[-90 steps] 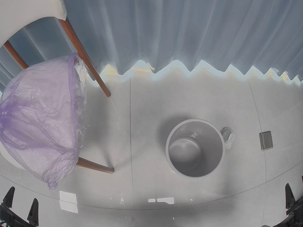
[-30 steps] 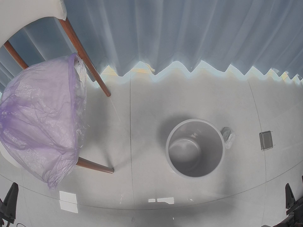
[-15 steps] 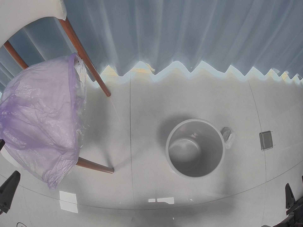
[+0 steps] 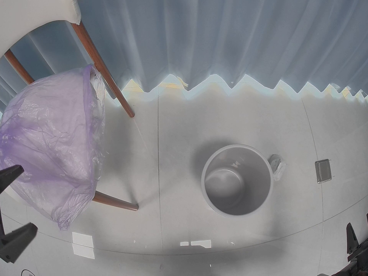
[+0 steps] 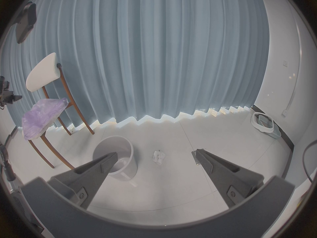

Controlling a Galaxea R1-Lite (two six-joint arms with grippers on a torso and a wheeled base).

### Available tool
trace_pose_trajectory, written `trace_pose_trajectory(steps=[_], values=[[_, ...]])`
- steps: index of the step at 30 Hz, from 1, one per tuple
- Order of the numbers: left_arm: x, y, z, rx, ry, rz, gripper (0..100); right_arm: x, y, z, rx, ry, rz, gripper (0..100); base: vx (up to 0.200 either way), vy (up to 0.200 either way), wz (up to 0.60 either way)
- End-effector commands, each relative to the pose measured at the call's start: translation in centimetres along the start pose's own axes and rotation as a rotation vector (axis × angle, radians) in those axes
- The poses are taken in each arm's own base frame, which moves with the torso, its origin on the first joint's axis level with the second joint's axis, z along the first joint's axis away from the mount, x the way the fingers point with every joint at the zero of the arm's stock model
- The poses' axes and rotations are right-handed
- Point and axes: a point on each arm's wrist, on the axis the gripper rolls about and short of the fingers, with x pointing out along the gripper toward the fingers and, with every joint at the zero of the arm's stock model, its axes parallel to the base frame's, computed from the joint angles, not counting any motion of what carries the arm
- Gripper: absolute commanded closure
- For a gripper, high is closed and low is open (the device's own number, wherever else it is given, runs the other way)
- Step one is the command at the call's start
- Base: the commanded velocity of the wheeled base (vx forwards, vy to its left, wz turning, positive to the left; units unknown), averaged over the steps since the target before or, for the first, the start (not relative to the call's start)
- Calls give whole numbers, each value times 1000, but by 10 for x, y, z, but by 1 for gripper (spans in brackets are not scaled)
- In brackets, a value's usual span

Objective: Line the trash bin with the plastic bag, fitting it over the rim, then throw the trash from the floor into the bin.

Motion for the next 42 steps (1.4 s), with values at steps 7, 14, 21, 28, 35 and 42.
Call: trace_pose_trajectory(steps=[7,14,21,28,35,42], values=[[18,-3,0,-26,51,-188,0,-1,0,-1,1,-15,1,0,0,0,0],[29,-7,1,-32,85,-283,0,-1,0,0,1,-17,1,0,0,0,0],[52,-5,-3,33,153,-275,0,-1,0,-1,1,-15,1,0,0,0,0],[71,0,-9,141,221,-189,0,-1,0,0,1,-17,1,0,0,0,0],[81,5,-11,231,278,-17,0,-1,0,-1,1,-15,1,0,0,0,0],[83,6,-11,386,324,120,0,-1,0,-1,1,-15,1,0,0,0,0]])
